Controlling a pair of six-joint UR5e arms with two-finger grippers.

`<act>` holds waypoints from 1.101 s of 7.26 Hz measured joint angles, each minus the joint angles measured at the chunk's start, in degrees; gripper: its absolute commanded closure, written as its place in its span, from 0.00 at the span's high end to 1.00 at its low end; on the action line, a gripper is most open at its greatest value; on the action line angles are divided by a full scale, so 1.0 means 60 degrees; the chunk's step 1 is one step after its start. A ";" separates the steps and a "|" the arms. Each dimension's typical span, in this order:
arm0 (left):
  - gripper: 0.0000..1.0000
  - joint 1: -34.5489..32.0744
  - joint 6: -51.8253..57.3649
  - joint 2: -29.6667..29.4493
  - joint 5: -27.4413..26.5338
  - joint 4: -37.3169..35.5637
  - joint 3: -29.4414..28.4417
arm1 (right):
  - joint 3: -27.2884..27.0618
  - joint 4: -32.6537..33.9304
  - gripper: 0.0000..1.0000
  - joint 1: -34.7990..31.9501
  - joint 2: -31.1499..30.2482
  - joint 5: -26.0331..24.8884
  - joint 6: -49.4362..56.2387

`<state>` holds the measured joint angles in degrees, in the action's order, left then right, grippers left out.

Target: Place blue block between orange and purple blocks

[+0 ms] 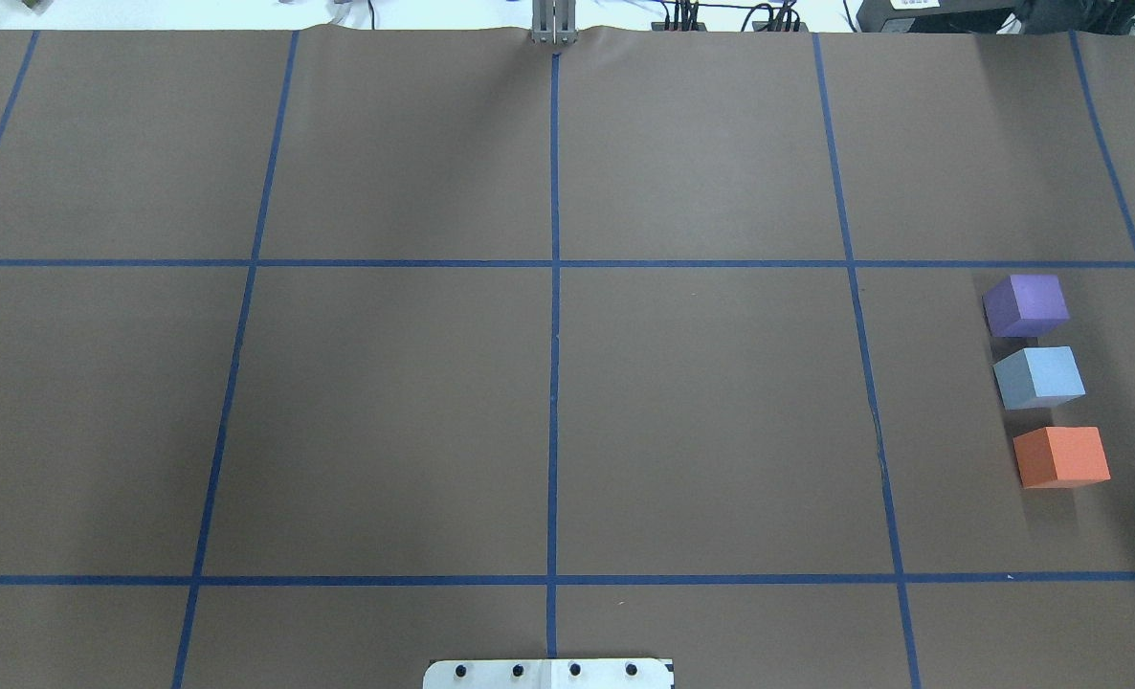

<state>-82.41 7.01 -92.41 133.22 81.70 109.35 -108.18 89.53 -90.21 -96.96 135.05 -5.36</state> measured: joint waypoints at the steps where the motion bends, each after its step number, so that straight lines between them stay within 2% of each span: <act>1: 1.00 -0.0589 0.1274 0.0038 0.0027 -0.0008 -0.0631 | 0.0006 0.0217 1.00 -0.0065 0.0027 -0.0033 0.0232; 3: 1.00 -0.0952 0.2075 0.0162 0.0007 -0.0012 -0.1025 | 0.0018 0.0305 1.00 -0.0091 -0.0082 -0.0074 0.0339; 8: 1.00 -0.1024 0.2083 0.0401 0.0013 -0.0041 -0.1068 | 0.0026 0.0273 1.00 -0.0048 -0.0098 -0.0086 0.0348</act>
<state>-88.56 19.51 -90.00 133.30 81.46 102.95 -108.02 91.17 -90.50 -97.54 134.54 -3.27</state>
